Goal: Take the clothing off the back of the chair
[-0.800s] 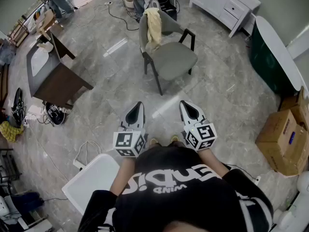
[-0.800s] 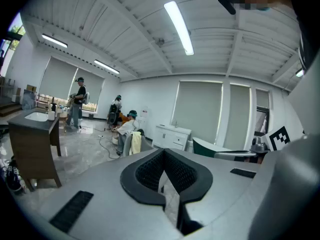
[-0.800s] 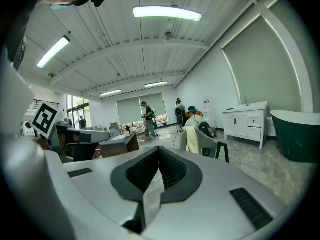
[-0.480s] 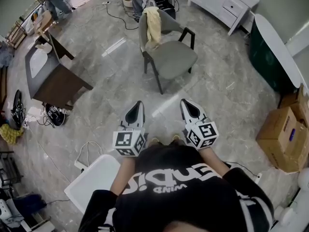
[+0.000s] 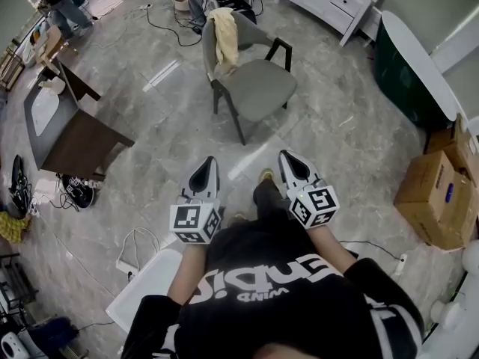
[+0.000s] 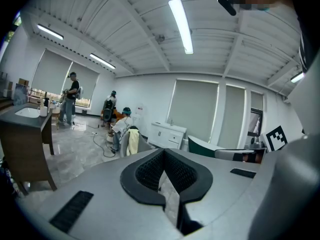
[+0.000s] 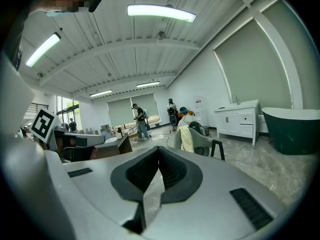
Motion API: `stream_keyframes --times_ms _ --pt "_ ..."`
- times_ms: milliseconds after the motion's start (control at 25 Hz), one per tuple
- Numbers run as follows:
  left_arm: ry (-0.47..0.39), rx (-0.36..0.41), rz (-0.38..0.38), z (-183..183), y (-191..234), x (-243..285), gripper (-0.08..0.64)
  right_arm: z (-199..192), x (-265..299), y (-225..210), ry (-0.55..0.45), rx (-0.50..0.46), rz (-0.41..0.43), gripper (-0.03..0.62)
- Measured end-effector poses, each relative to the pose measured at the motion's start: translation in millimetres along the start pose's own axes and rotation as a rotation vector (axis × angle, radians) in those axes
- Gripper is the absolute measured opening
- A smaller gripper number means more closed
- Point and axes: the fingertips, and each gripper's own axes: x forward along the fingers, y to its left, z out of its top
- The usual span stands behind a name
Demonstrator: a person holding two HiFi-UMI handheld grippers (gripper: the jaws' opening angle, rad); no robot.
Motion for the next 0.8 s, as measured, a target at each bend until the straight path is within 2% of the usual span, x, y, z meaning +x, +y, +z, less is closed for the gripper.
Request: stream_keyframes --times_ms 200,400,800 --pt "-0.003 0.004 -0.005 3 16 33 0.014 2 29 -19 -0.008 0.006 -0.017 0.014" --pt "-0.009 0.012 0.004 13 41 75 0.014 1 78 -32 -0.007 0.025 0.003 0.014" --pt "-0.016 0.019 0.065 65 92 192 0.014 59 192 -97 -0.026 0.017 0.061 0.014"
